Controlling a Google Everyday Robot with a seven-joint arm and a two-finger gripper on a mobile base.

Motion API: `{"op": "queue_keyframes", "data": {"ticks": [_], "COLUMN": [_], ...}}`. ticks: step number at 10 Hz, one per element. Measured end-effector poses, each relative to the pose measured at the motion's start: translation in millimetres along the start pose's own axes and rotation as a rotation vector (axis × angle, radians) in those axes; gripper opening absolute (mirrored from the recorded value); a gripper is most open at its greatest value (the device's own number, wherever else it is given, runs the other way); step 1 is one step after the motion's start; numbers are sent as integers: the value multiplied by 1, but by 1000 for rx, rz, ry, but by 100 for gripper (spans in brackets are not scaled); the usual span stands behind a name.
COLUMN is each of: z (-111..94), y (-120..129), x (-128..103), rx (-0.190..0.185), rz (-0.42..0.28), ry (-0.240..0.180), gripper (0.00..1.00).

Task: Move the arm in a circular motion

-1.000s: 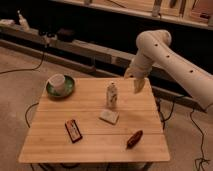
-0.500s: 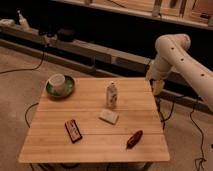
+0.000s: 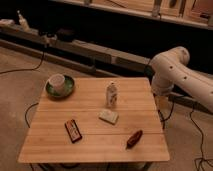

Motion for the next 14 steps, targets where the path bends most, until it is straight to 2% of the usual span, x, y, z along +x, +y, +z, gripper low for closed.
{"op": "queue_keyframes", "data": {"ticks": [1, 2, 3, 5, 6, 8, 9, 10, 11, 12, 13, 14], "z": [-10, -19, -32, -52, -63, -82, -92, -95, -93, -76, -54, -44], "y": [19, 35, 57, 80, 87, 83, 65, 40, 15, -30, -66, -83], "x": [-44, -77, -121, -177, -209, -252, -274, -282, -280, -254, -211, -189], "rx": [11, 17, 24, 31, 34, 48, 68, 85, 101, 116, 117, 119], "rz": [-51, -96, -174, -284, -348, -447, -501, -533, -543, -527, -484, -457], "ry": [-17, -34, -60, -108, -150, -234, -297, -343, -366, -368, -338, -323], "gripper": [65, 65, 65, 65, 65, 65, 65, 65, 65, 65, 65, 65]}}
